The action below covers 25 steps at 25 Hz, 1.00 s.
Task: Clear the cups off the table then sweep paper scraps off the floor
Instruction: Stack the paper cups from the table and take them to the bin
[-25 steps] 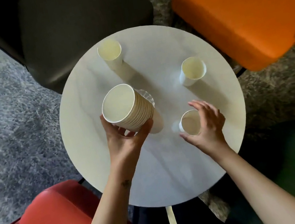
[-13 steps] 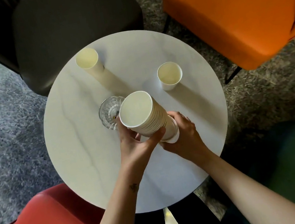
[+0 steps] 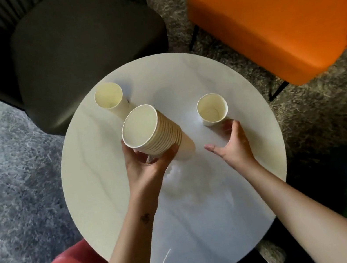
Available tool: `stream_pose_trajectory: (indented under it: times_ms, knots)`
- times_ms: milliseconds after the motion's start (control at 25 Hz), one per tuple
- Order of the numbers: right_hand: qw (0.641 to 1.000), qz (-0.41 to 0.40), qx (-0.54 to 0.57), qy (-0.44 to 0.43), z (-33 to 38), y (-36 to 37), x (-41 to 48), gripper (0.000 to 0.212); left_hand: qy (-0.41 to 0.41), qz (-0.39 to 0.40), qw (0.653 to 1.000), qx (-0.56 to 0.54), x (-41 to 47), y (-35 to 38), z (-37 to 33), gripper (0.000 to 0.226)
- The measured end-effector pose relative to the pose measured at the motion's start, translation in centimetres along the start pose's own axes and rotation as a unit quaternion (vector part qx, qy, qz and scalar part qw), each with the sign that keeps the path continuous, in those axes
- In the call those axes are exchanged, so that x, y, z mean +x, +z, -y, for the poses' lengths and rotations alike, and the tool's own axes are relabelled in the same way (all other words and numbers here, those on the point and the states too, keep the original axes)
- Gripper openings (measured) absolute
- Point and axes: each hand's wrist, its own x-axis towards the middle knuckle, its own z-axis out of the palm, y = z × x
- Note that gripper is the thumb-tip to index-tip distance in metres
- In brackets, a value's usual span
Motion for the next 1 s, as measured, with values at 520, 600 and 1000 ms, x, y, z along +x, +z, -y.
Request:
stream_pose_trajectory:
  times_ms: [520, 600, 1000]
  knots:
    - [0.977, -0.037, -0.075, -0.195, 9.2, 6.4, 0.5, 0.058, -0.001, 0.002, 0.999, -0.046, 6.3, -4.7, -2.1, 0.081]
    - [0.972, -0.05, -0.069, -0.219, 10.7, 7.4, 0.0, 0.059, 0.004, 0.003, 0.999, -0.048, 6.6, -5.5, -2.0, 0.086]
    - [0.974, 0.1, 0.011, -0.201, 15.2, 11.1, 0.8, 0.062, -0.012, -0.087, 0.993, -0.081, 8.0, -11.7, -0.8, 0.102]
